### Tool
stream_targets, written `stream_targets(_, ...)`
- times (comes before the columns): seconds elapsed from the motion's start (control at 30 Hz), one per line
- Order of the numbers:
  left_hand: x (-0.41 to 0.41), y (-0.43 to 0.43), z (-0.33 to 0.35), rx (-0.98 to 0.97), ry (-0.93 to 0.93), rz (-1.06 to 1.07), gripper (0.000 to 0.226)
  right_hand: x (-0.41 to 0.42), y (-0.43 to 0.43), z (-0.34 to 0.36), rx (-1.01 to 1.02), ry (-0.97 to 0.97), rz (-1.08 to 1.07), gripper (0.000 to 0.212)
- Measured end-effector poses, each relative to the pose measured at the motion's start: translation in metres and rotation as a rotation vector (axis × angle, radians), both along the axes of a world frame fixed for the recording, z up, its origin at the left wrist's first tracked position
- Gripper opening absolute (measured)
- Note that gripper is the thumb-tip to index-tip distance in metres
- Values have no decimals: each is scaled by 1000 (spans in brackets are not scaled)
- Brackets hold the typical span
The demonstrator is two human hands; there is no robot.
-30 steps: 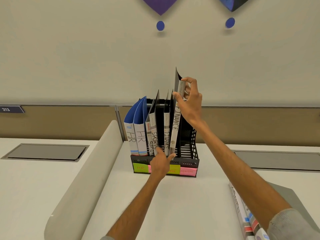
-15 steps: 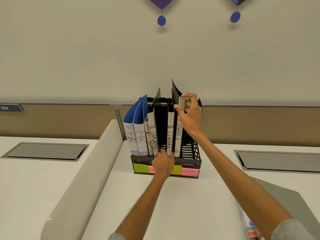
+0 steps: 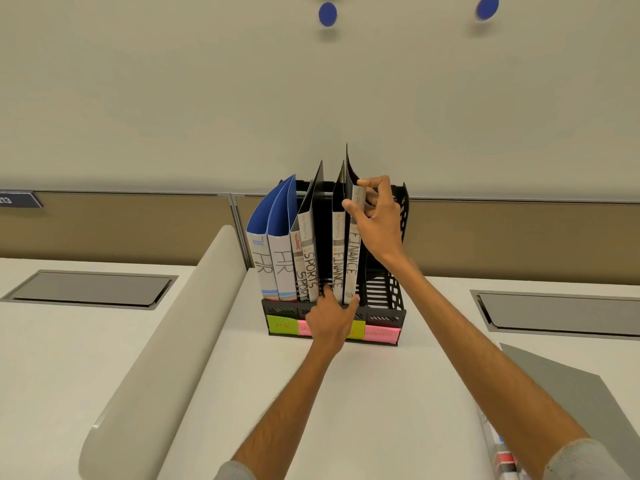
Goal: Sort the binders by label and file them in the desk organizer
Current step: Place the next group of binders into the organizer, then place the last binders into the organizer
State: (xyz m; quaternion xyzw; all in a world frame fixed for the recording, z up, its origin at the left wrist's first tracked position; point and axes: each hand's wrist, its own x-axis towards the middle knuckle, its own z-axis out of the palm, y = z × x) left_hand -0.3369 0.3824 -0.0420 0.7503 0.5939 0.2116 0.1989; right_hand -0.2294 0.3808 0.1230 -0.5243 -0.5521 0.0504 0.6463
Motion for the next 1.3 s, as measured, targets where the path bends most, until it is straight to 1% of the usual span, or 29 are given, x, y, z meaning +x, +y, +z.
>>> stream_targets(0.1,-1,-2,-2,1,-20,-3,61,-3,-4,-25,-82,-86,37,21)
stream_targets(0.27,-5,-9,-1,-7,-38,-43,61,-6,-4,-27,-149,-122,50,23)
stream_targets(0.43,-15,-18,1,-16,11,-132,57,-4,-14,-34,-170,-185,-2,25)
stream_targets(0.47,-17,-20,2,-16,9,-143,56,-3,-18,-38,-181,-209,2,27)
stream_targets(0.53,-23,-27,3,0,-6,-156,55,-3,-27,-46,-221,-232,16,38)
stream_targets(0.63,-30,-40,10,29,-23,-178,58,-5,-46,-53,-274,-191,31,57)
stream_targets(0.73,-37,-53,17,49,-32,-193,58,-11,-67,-55,-332,-202,-3,61)
stream_targets(0.8,-41,-63,20,62,-55,-208,55,-15,-82,-57,-385,-226,-52,56)
stream_targets(0.9,-47,-76,22,67,-80,-247,50,-21,-104,-65,-437,-249,-153,33)
stream_targets(0.97,-50,-86,20,59,-87,-275,41,-23,-120,-74,-487,-229,-232,26)
stream_targets(1.07,-51,-103,15,16,-92,-304,31,-21,-146,-89,-576,-211,-318,25)
stream_targets(1.2,-48,-130,3,-47,-142,-371,42,-12,-187,-105,-687,-176,-382,25)
stream_targets(1.3,-38,-149,-4,-88,-132,-428,45,-5,-220,-113,-694,-98,-431,21)
